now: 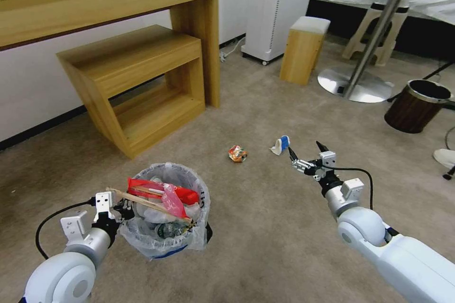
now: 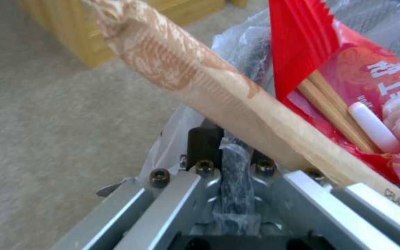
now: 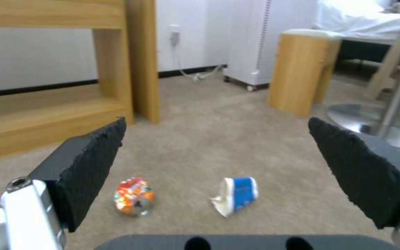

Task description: Pick up the trash bin and place the garbage on the floor into it.

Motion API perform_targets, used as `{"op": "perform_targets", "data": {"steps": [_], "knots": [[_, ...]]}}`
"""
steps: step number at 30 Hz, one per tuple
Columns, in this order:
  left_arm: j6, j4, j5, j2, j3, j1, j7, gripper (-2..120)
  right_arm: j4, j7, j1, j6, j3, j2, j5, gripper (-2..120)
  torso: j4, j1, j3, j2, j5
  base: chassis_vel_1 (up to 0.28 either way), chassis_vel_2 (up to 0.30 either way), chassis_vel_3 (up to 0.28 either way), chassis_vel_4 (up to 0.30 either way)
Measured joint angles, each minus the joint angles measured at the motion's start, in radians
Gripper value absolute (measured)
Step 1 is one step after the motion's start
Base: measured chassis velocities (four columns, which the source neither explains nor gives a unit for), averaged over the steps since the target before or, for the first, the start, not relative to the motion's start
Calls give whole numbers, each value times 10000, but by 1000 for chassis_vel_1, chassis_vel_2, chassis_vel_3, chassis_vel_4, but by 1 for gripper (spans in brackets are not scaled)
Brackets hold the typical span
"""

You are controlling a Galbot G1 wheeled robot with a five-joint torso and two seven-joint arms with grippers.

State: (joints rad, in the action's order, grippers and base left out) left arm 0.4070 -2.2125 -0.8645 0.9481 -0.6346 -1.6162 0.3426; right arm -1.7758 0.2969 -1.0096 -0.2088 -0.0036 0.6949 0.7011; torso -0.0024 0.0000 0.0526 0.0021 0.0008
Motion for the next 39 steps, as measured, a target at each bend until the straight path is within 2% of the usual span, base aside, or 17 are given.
{"op": "perform_targets", "data": {"steps": [21, 24, 39], "knots": [[-117, 23, 181, 63, 51, 10, -43, 0, 36, -20, -545, -266, 474, 188, -195, 100, -3, -1, 0, 0, 0, -75, -74, -78, -78], [-154, 23, 243, 90, 53, 11, -44, 0, 77, 65, -714, -277, 679, 349, -321, 100, 3, -1, 0, 0, 0, 0, 0, 0, 0], [-179, 0, 288, 122, 48, 25, -61, 0, 199, 385, -897, -44, 1019, 389, -542, 100, 0, -1, -1, 0, 0, -11, 9, 8, -8]]}}
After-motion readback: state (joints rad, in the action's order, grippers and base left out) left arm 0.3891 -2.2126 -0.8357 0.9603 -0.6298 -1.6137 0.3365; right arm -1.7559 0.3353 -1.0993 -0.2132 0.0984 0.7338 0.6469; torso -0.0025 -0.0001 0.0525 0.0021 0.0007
